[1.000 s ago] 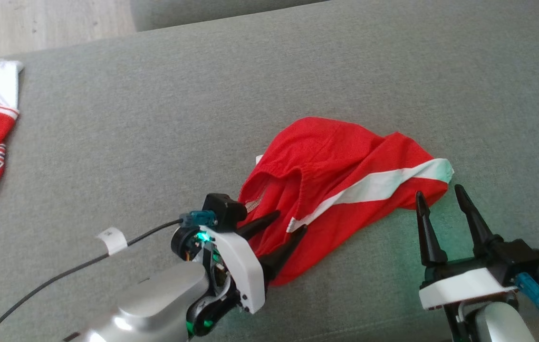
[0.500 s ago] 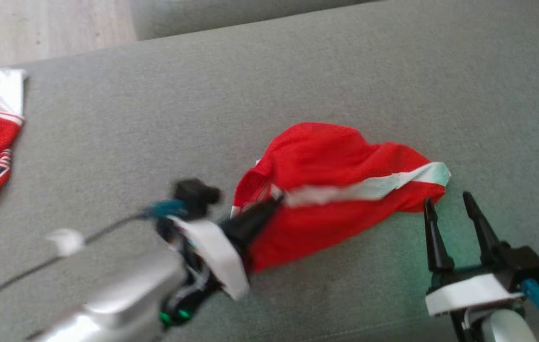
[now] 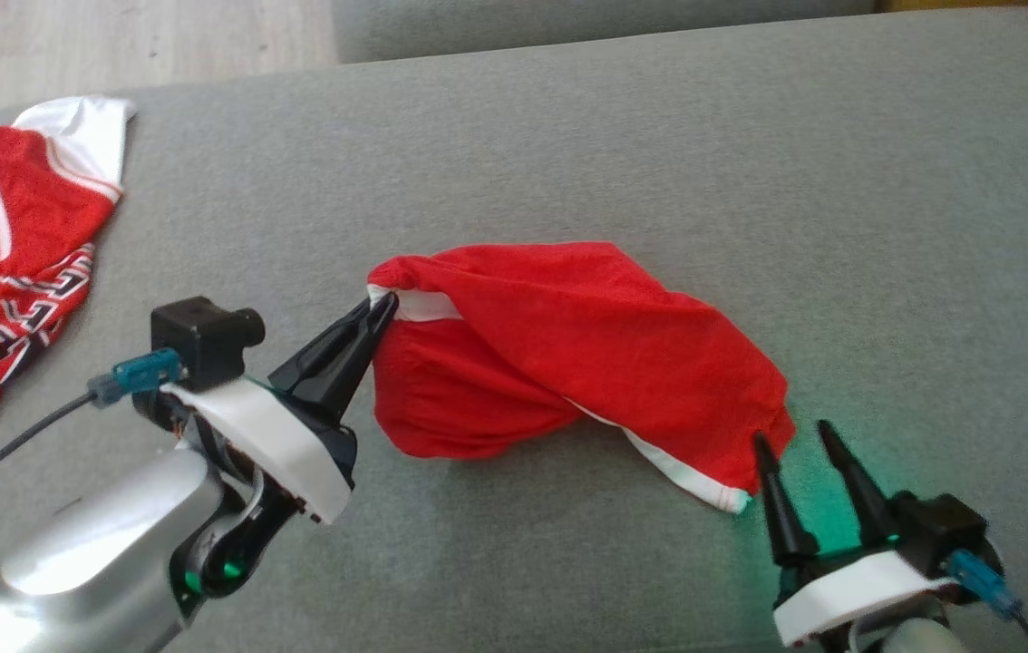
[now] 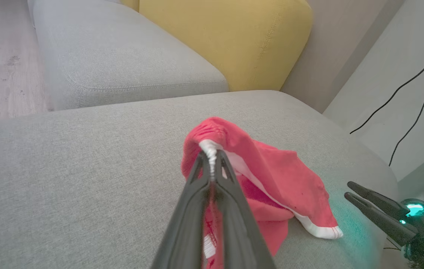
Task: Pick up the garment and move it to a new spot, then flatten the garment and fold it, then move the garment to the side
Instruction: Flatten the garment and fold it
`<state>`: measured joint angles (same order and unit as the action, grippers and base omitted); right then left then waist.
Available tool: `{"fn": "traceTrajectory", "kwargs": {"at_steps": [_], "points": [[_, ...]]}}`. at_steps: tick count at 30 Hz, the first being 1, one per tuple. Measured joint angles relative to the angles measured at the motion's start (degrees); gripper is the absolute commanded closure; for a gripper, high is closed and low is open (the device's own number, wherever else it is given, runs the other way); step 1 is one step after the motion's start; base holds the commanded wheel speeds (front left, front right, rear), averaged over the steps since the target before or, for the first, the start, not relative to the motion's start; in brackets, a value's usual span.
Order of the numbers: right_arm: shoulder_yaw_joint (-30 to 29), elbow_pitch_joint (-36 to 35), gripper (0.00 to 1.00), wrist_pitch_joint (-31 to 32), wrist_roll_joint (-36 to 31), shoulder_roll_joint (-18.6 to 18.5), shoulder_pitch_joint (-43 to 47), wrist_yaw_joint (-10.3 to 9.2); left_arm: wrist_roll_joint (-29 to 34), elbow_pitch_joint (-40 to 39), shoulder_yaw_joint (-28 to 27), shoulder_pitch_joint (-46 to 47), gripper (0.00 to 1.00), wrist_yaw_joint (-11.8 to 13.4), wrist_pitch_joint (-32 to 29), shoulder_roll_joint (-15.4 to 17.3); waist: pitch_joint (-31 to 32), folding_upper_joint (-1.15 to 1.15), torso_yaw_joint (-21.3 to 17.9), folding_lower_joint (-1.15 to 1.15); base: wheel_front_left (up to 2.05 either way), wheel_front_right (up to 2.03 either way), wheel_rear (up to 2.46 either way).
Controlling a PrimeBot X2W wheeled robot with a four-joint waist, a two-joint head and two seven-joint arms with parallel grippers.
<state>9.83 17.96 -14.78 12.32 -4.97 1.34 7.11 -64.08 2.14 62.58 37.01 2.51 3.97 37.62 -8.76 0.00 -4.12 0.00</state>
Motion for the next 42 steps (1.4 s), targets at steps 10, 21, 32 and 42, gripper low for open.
{"fn": "traceTrajectory", "kwargs": {"at_steps": [10,21,32,42], "points": [[15.93,-1.47,0.0,0.0,4.72,-11.14,-0.43,0.0,0.02,1.41,0.08,0.19,1.0,-0.6,-0.44,-0.76,-0.93,0.0,2.87,0.0,0.0,0.0,0.0],[24.92,7.11,0.0,-0.2,5.91,-15.49,-2.67,0.0,-0.18,2.41,0.08,0.24,1.0,-2.02,-0.44,-1.45,-1.8,0.0,3.43,0.0,0.0,0.0,0.0],[25.2,13.1,1.0,-0.76,6.84,-14.64,-8.98,0.01,-0.16,2.85,0.2,0.38,1.0,-2.11,-0.44,-1.88,-1.77,0.0,4.0,0.0,0.0,0.0,0.0],[7.44,-5.9,1.0,0.11,5.21,-15.75,-5.36,0.0,1.15,-0.68,-1.32,2.13,1.0,-4.79,2.69,-1.65,1.17,0.0,2.23,0.0,0.0,0.0,0.0]]}}
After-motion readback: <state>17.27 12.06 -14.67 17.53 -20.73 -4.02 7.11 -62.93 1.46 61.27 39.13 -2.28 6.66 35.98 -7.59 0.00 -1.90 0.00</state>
